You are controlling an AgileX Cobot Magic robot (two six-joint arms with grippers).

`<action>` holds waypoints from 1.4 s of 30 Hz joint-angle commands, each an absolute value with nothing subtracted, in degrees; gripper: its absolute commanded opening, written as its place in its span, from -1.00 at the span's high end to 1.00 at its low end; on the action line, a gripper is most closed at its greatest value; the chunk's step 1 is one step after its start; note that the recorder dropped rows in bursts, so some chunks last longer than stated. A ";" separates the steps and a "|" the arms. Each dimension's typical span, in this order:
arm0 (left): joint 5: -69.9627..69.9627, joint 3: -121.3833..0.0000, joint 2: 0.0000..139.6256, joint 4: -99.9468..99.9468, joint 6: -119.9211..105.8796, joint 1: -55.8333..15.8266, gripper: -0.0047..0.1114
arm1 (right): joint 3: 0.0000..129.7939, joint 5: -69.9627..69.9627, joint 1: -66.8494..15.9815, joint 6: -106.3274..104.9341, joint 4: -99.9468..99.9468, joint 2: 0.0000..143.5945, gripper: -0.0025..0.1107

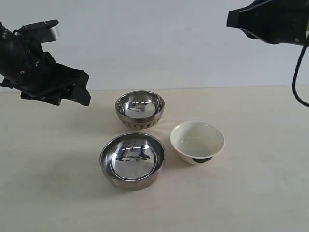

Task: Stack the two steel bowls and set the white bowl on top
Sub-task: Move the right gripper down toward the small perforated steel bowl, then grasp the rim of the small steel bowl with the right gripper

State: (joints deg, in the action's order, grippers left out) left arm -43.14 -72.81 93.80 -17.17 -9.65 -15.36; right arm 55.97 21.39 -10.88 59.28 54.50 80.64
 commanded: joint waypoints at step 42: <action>-40.06 -72.67 93.32 -17.41 -10.28 -15.13 -0.22 | 97.21 -26.83 -21.15 -14.04 -21.48 119.46 0.10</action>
